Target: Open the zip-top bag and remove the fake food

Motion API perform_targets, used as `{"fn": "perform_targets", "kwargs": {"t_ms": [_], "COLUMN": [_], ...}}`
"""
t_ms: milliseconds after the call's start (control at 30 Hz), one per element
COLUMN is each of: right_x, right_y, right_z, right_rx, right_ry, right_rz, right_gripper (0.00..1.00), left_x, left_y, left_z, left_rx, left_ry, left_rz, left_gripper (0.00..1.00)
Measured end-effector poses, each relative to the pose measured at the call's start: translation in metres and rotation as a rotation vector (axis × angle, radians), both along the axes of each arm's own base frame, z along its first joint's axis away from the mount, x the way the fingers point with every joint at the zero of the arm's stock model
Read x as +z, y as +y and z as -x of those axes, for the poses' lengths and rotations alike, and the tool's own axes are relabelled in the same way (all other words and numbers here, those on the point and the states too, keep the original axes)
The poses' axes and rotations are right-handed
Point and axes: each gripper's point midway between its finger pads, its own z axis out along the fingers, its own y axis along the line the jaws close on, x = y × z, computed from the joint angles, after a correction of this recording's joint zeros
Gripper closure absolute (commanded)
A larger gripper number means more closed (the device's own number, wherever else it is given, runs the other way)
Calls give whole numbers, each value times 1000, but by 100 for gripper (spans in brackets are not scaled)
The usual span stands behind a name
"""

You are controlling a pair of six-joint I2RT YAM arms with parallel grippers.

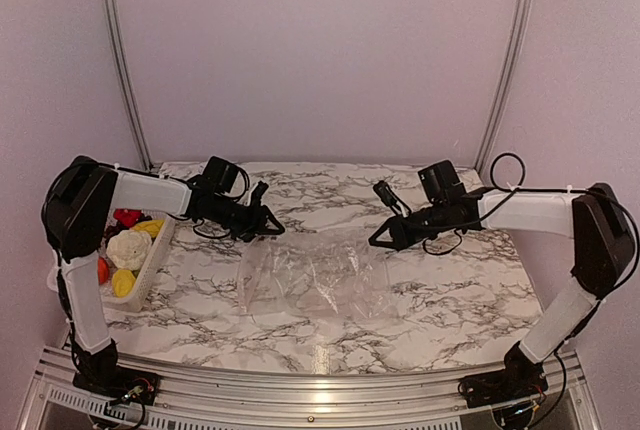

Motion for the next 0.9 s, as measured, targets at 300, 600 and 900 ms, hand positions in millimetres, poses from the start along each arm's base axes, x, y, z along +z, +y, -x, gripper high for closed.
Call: {"fn": "perform_targets", "kwargs": {"t_ms": [300, 600, 900], "right_x": [0, -9, -36], "right_y": [-33, -43, -72], "right_z": [-24, -73, -139], "right_rx": [-136, -241, -392], "right_ry": [-18, -31, 3], "right_rz": [7, 43, 176], "right_gripper": [100, 100, 45], "left_x": [3, 37, 3], "left_y": [15, 6, 34], "left_z": [-19, -70, -127], "left_rx": [83, 155, 300], "left_ry": [-11, -102, -70], "left_rz": [51, 95, -10], "left_gripper": [100, 83, 17]}}
